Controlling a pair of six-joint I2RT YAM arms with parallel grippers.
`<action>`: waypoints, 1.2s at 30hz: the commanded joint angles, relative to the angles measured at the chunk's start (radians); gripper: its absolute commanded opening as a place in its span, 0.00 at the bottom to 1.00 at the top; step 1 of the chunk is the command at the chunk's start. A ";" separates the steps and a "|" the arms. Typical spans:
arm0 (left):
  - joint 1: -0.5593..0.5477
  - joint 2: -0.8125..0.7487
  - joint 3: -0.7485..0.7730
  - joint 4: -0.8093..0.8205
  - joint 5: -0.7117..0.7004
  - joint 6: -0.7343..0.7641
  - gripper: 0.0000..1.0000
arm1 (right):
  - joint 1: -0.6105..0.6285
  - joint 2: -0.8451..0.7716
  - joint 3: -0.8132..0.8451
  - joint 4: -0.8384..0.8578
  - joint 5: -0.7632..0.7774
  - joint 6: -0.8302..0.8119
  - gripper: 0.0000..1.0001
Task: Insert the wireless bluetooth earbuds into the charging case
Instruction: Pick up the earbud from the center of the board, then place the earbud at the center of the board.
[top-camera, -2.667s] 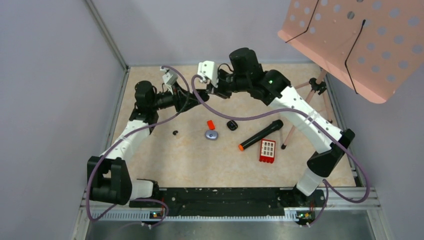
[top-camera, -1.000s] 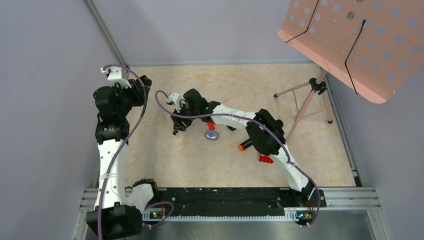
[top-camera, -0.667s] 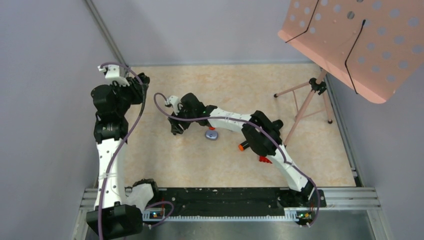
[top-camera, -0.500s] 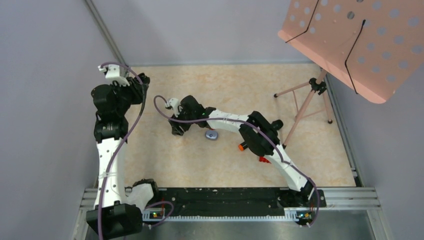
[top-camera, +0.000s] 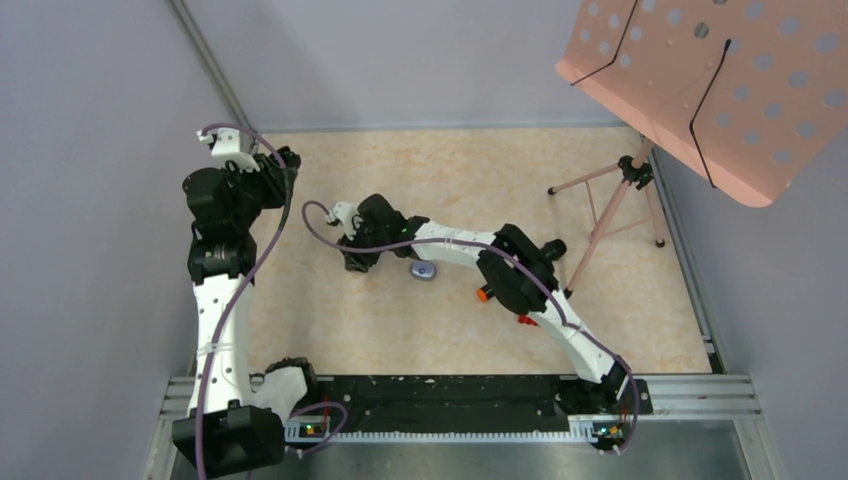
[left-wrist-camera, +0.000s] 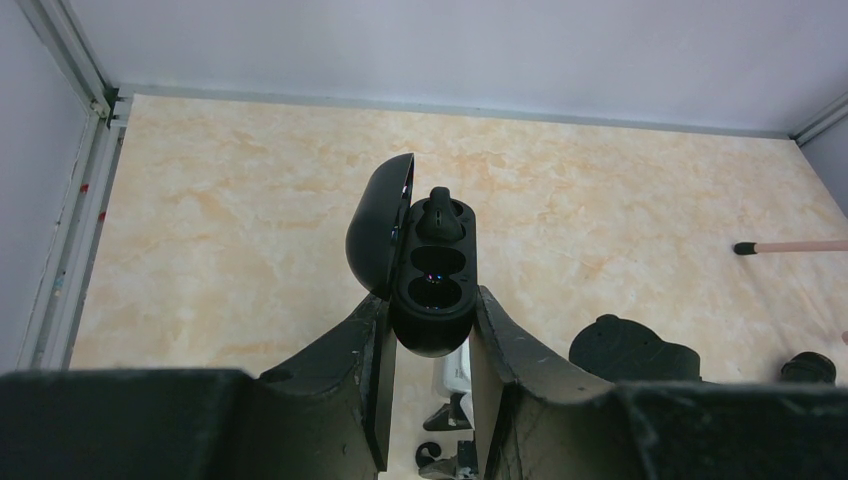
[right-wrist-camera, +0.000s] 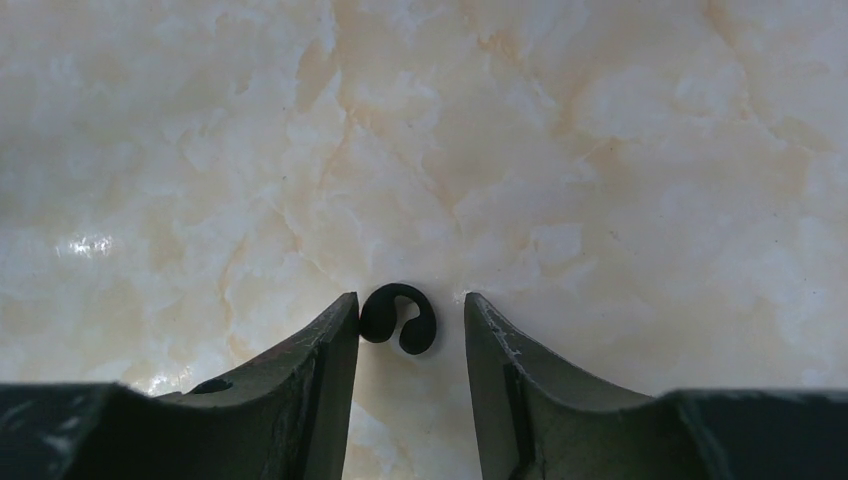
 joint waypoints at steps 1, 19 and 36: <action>0.007 -0.004 0.026 0.045 0.009 -0.017 0.00 | 0.005 0.001 0.050 -0.064 0.027 -0.122 0.40; 0.007 -0.005 0.000 0.096 0.025 -0.057 0.00 | 0.004 -0.363 -0.256 -0.181 -0.168 -0.591 0.19; 0.007 -0.008 -0.013 0.086 0.056 -0.063 0.00 | -0.049 -0.435 -0.290 -1.122 -0.254 -1.967 0.24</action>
